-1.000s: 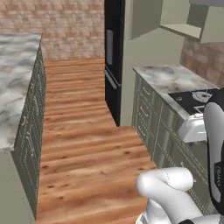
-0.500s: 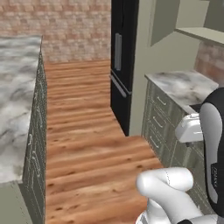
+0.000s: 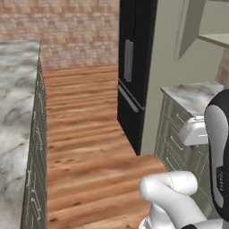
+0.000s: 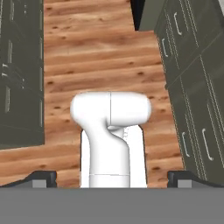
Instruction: Close all open cabinet doors.
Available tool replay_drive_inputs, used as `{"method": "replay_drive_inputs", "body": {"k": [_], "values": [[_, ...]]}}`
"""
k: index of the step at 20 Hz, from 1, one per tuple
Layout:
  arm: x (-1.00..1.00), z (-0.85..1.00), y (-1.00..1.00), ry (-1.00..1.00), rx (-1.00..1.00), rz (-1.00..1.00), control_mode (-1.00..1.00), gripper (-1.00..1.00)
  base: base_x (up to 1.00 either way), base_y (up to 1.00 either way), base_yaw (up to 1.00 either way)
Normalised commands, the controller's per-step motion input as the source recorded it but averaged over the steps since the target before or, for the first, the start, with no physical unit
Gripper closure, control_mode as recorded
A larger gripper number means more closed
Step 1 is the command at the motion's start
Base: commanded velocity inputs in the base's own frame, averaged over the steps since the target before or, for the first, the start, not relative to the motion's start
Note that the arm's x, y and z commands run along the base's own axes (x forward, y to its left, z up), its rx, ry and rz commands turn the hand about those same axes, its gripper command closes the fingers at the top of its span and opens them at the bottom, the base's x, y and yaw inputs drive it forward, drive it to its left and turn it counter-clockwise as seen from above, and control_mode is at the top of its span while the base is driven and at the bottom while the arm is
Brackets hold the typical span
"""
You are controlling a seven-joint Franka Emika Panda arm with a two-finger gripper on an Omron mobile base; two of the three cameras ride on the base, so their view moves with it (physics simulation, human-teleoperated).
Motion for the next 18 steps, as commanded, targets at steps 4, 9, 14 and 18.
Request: {"method": "replay_drive_inputs", "body": {"k": [4, 9, 14, 18], "values": [[0.0, 0.0, 0.0, 0.0, 0.0, 0.0, 1.0, -1.0, 0.89, 0.34, -0.03], [0.0, 0.0, 0.0, 0.0, 0.0, 0.0, 1.0, -1.0, 0.8, 0.33, -0.03], [0.0, 0.0, 0.0, 0.0, 0.0, 0.0, 1.0, -1.0, 0.58, 0.32, -0.19], [0.0, 0.0, 0.0, 0.0, 0.0, 0.0, 1.0, -1.0, 0.39, 0.33, -0.36]]}}
